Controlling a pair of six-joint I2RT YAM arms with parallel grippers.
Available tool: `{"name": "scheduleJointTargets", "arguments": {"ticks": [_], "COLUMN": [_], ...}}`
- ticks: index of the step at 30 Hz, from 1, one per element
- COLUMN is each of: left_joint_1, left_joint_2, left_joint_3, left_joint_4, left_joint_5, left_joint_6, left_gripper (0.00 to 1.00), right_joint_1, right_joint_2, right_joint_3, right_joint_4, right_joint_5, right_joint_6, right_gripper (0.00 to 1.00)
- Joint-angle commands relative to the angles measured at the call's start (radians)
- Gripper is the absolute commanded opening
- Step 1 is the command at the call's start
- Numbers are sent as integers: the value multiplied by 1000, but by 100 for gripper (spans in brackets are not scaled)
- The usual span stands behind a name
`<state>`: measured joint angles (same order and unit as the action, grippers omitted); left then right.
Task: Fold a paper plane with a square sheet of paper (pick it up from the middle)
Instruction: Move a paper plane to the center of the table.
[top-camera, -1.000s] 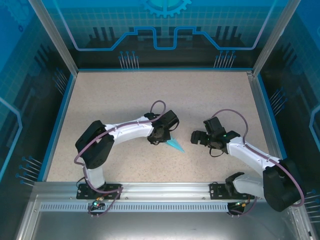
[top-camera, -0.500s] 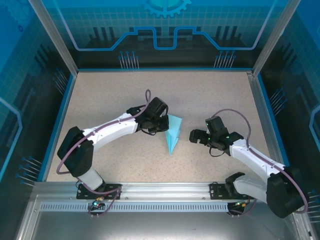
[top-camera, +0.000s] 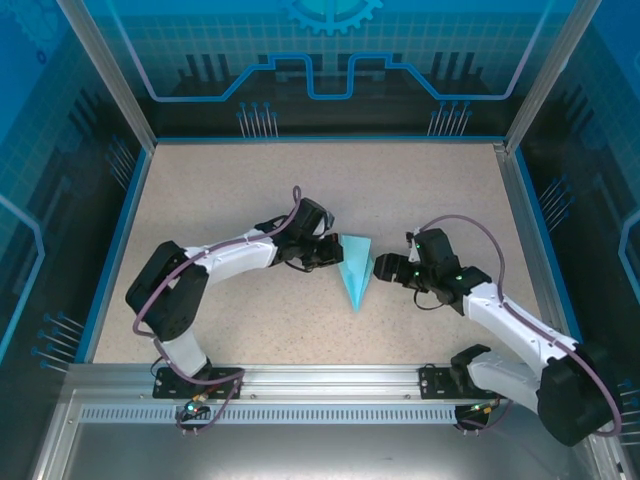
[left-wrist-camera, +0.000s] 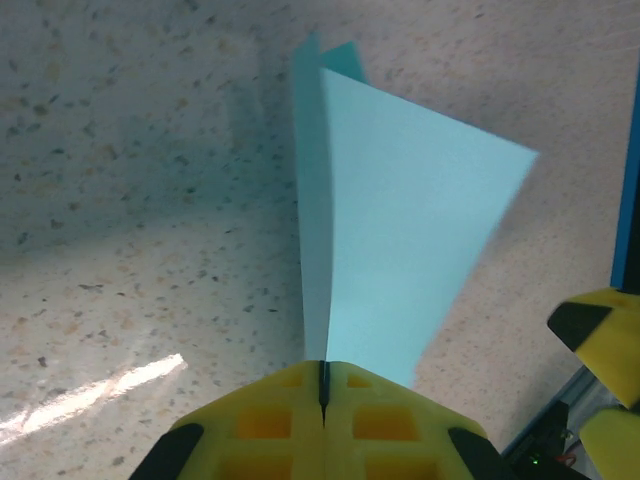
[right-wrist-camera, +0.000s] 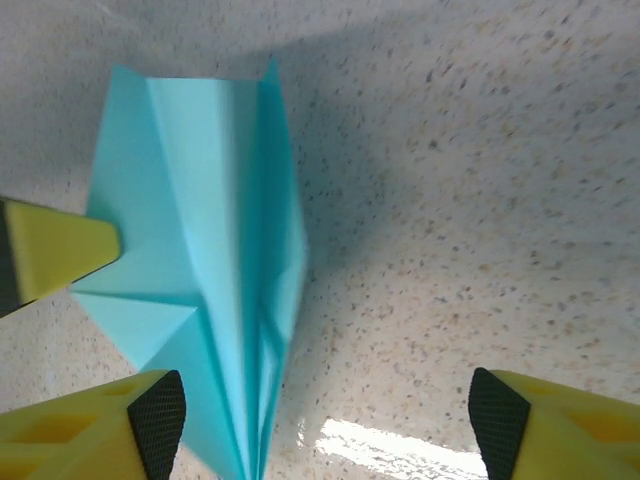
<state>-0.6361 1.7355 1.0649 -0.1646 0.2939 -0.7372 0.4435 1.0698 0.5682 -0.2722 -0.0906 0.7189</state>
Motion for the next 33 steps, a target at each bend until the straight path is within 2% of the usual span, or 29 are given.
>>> {"name": "scheduleJointTargets", "arguments": {"ticks": [1,5,9,16,20,25,33], "left_joint_1": [22,27,37,43,43,43,43], "left_joint_2": [27,47,47,2,-3,2,2], "left_joint_3": [-49,-80,-112,-161,-175,-172,-166], "left_joint_4": [104,122,130,109,107,109,102], "left_joint_5": [63,53,45,1,0,2,2], "left_joint_6": [-31,-30,-36,-29,-27,-29,-25], "left_gripper": [0,0,0,0,0,0,0], "right_joint_1": [55,128,194,250,269,308,320], "right_joint_2": [64,166,273,428,481,491,427], "right_joint_3": [23,81,150,275,305,339,317], "right_joint_4": [41,46,34,-38,-49,-56,-106], "right_joint_5": [-33,-8,27,97,79,78,152], "right_joint_6": [-5,-13,-22,-46,-70,-91,-57], "right_gripper": [69,56,53,55,55,51,52]}}
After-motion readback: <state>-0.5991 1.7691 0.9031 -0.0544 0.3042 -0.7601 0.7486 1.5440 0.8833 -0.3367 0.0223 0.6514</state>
